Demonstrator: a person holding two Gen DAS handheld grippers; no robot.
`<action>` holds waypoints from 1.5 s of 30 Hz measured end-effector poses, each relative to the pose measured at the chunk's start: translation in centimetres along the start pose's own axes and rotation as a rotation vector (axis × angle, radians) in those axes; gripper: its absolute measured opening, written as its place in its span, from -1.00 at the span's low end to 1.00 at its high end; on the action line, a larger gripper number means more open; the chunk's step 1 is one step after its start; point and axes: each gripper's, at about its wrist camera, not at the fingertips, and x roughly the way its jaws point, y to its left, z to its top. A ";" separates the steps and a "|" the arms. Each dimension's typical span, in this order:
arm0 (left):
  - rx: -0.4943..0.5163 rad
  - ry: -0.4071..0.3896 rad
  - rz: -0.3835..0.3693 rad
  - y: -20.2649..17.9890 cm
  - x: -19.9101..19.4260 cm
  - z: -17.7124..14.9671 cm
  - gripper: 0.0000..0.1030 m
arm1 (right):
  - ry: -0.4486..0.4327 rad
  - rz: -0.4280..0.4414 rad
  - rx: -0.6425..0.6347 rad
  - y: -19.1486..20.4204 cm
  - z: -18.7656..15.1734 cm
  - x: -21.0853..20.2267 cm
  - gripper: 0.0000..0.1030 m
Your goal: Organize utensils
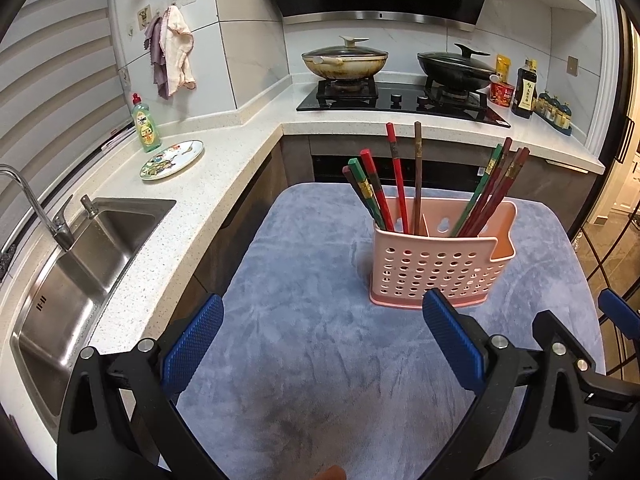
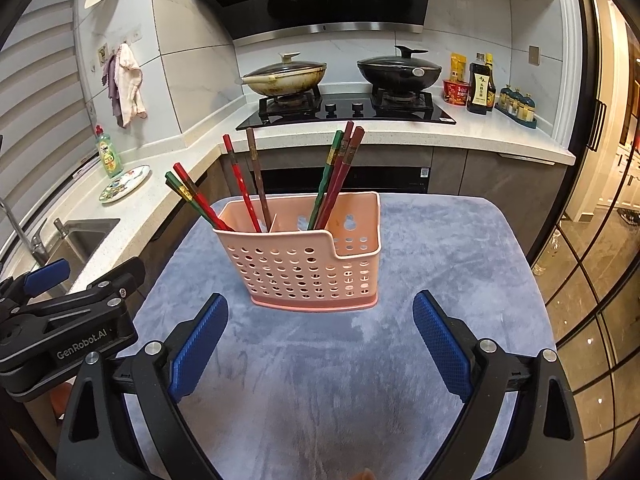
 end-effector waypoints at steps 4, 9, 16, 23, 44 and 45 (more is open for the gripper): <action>-0.003 -0.002 0.002 0.0 0.0 0.0 0.85 | 0.000 -0.001 -0.001 0.0 0.0 0.0 0.74; -0.003 -0.004 0.009 -0.1 0.2 0.0 0.85 | 0.001 -0.002 0.002 -0.1 0.0 0.1 0.74; -0.011 0.003 0.008 0.0 0.5 -0.1 0.85 | 0.006 -0.009 -0.002 -0.1 0.0 0.3 0.74; -0.013 0.001 0.010 0.1 0.6 -0.1 0.85 | 0.005 -0.012 -0.005 0.0 0.1 0.5 0.74; -0.024 0.002 0.003 0.3 1.1 -0.2 0.85 | 0.000 -0.034 -0.024 0.6 -0.1 0.9 0.74; -0.027 0.003 0.000 0.4 1.2 -0.2 0.85 | 0.000 -0.037 -0.026 0.7 -0.2 0.9 0.74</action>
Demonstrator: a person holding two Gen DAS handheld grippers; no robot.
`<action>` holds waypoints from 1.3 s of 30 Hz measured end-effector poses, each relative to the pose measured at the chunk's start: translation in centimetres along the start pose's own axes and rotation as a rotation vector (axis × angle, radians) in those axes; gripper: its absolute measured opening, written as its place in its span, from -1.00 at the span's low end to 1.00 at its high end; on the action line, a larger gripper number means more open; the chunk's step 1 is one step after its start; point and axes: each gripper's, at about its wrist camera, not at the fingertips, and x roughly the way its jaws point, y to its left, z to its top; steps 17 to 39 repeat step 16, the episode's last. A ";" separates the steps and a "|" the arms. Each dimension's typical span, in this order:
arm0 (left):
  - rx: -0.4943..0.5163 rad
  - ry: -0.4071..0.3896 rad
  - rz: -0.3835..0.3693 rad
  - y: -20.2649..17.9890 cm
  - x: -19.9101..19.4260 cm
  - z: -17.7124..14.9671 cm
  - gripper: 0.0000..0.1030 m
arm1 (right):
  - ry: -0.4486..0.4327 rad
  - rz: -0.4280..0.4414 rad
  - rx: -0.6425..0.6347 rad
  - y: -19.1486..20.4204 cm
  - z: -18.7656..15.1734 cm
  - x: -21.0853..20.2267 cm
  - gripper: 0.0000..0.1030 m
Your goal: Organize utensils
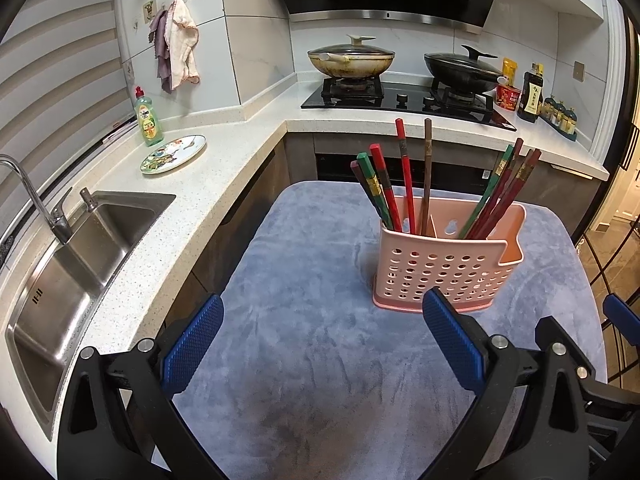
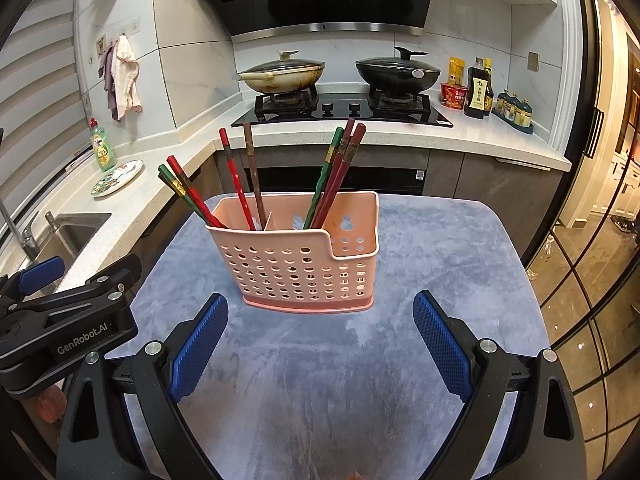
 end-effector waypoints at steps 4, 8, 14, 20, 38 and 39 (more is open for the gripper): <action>0.000 -0.001 0.000 0.1 0.0 0.0 0.85 | 0.001 -0.003 -0.004 0.1 -0.1 0.1 0.74; 0.004 -0.009 0.001 0.1 0.0 0.0 0.85 | 0.000 -0.004 -0.003 0.1 -0.1 0.0 0.74; 0.002 -0.022 0.006 -0.1 -0.2 0.1 0.85 | -0.004 -0.009 0.003 0.2 -0.1 0.0 0.74; 0.006 -0.022 0.000 -0.2 -0.1 0.1 0.85 | -0.004 -0.008 0.006 0.1 -0.1 0.0 0.74; 0.006 -0.022 0.000 -0.2 -0.1 0.1 0.85 | -0.004 -0.008 0.006 0.1 -0.1 0.0 0.74; 0.006 -0.022 0.000 -0.2 -0.1 0.1 0.85 | -0.004 -0.008 0.006 0.1 -0.1 0.0 0.74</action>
